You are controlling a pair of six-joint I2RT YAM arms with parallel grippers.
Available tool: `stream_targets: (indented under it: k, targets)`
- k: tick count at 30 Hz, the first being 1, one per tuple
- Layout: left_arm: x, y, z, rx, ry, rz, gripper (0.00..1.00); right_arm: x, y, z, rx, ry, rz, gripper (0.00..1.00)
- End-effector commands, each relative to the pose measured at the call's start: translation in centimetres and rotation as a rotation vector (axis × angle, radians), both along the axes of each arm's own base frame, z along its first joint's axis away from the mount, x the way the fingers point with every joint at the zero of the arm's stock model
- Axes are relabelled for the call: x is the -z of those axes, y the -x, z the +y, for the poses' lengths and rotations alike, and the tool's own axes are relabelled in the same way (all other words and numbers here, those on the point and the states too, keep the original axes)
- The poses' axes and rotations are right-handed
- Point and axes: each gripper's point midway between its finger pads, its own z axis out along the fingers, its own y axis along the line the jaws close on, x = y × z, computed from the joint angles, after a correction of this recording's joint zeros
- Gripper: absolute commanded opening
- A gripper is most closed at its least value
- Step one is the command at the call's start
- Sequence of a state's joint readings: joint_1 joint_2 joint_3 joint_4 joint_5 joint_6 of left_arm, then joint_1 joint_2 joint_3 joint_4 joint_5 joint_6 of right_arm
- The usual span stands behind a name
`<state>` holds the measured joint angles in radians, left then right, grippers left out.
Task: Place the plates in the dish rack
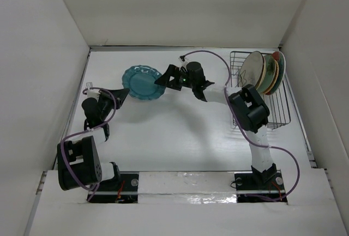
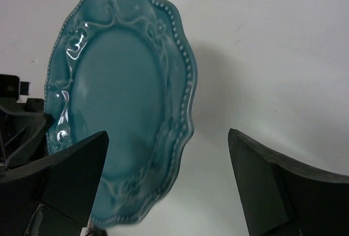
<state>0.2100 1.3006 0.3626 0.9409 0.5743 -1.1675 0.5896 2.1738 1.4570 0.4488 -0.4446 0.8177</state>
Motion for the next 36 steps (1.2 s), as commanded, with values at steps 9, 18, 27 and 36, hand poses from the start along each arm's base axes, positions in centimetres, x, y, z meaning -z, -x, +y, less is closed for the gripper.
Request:
stream_targets:
  k: [9, 18, 27, 36]
  targets:
    - [-10.4, 3.8, -3.4, 0.211, 0.072, -0.392, 0.00, -8.2, 3.4, 1.9, -0.156, -0.247, -0.144, 0.39]
    - [-11.3, 4.1, -3.7, 0.222, -0.046, -0.414, 0.44, -15.2, 2.9, -3.7, -0.018, -0.301, -0.277, 0.00]
    - [-9.7, 4.2, -6.5, 0.331, -0.332, -0.345, 0.73, -22.7, -1.0, -18.3, 0.470, 0.090, -0.525, 0.00]
    - [-13.8, 7.0, -12.2, 0.394, -0.747, -0.438, 0.78, -24.5, -2.5, -35.4, 0.995, 0.662, -0.498, 0.00]
